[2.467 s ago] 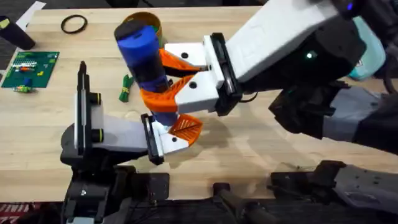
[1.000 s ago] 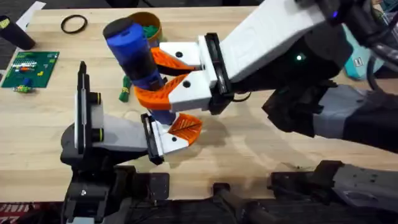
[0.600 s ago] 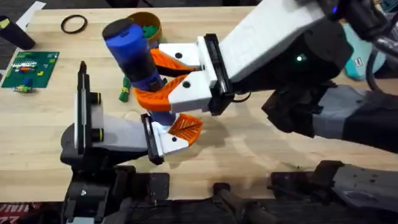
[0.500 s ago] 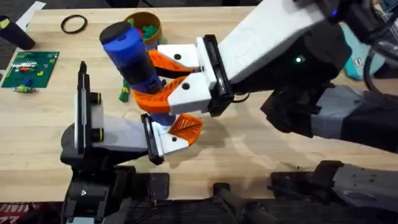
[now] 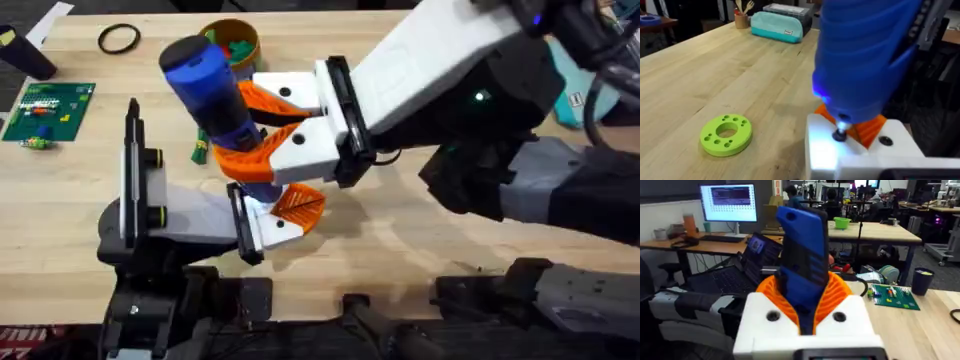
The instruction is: Pick up the gripper from the table and insert it into the empty holder that is missing its gripper. Then pick up a screw, insert it into the mounting hole, and use the screwdriver to tighten it. Finally, clean up the table by picking up the vegetable and placing it into the bucket.
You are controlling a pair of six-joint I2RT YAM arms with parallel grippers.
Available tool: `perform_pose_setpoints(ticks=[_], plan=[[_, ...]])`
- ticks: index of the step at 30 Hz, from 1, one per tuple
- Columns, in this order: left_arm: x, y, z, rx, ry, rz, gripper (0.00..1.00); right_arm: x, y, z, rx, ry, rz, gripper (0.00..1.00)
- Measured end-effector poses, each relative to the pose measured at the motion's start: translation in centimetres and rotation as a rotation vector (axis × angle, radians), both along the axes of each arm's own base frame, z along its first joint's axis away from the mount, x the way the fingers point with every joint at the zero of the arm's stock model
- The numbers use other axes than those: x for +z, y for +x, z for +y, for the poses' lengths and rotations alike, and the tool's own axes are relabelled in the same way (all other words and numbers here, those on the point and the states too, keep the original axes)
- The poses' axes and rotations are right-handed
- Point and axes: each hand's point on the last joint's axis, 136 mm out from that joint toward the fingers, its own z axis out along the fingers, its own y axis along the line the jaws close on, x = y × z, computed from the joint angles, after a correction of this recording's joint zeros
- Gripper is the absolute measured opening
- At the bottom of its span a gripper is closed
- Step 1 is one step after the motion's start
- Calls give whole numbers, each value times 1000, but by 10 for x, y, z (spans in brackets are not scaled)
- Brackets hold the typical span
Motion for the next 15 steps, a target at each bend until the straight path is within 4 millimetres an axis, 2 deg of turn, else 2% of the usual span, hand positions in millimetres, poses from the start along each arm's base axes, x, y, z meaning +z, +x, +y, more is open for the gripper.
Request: perform_pose_setpoints(ticks=[15], plan=[[0, 0, 0, 0, -1, 4, 9, -3, 9, -2, -18, -20, 20, 85]])
